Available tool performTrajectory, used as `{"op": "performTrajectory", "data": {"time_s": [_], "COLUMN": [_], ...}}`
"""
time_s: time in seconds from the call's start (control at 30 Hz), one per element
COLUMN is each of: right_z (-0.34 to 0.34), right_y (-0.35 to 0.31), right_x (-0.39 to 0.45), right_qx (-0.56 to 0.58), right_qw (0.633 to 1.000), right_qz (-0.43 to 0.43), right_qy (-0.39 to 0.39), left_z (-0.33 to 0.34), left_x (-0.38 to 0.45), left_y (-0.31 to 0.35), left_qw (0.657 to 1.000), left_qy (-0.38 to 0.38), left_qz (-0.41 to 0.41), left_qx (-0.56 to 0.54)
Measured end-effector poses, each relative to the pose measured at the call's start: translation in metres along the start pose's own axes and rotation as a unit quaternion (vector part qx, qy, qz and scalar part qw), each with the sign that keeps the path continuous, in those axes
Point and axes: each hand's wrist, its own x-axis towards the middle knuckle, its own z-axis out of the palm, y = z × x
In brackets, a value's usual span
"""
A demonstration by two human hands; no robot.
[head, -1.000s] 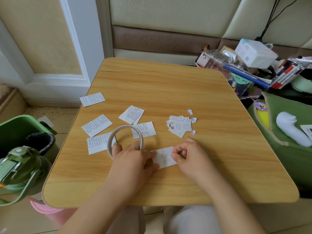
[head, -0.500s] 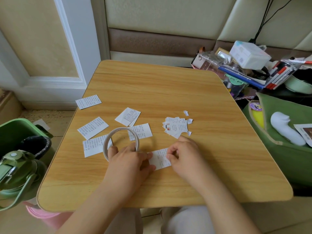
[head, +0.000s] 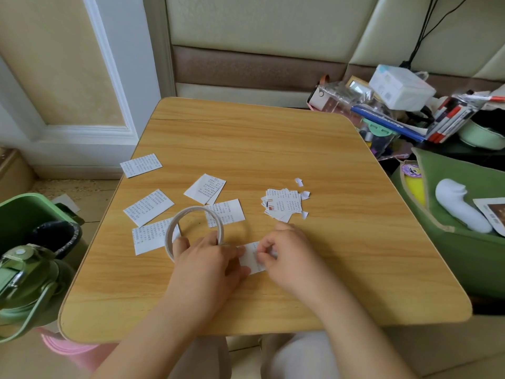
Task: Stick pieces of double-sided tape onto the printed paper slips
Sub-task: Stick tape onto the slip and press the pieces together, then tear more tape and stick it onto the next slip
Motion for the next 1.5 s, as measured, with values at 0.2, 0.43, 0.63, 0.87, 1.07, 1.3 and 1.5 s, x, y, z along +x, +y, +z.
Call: {"op": "performTrajectory", "data": {"time_s": [0.2,0.43,0.63,0.87,1.07,1.3,1.5], "right_z": [0.004,0.003,0.003,-0.010,-0.006,-0.021,-0.033], "right_y": [0.000,-0.001,0.007,0.040,0.034,0.002,-0.035], "right_x": [-0.001,-0.001,-0.003,-0.023,-0.030,-0.033,-0.035], "right_qx": [0.039,0.000,0.037,0.069,0.123,0.150,0.178], "right_qw": [0.999,1.000,0.998,0.987,0.975,0.972,0.948], "right_qz": [0.029,0.001,0.042,0.077,0.063,-0.022,-0.147], "right_qy": [-0.009,0.000,0.014,0.124,0.173,0.179,0.217], "left_z": [-0.002,-0.002,-0.005,-0.011,-0.023,-0.046,-0.067], "left_x": [0.001,0.002,0.002,0.017,0.032,0.017,0.001], "left_y": [0.001,0.002,0.002,-0.011,-0.017,0.001,0.027], "left_qw": [1.000,0.999,0.999,0.998,0.995,0.981,0.836], "left_qy": [-0.016,-0.023,-0.027,-0.008,-0.045,-0.002,-0.074], "left_qz": [-0.003,-0.009,-0.014,-0.058,-0.082,0.054,-0.046], "left_qx": [0.025,0.023,0.033,0.036,0.044,-0.188,-0.542]}}
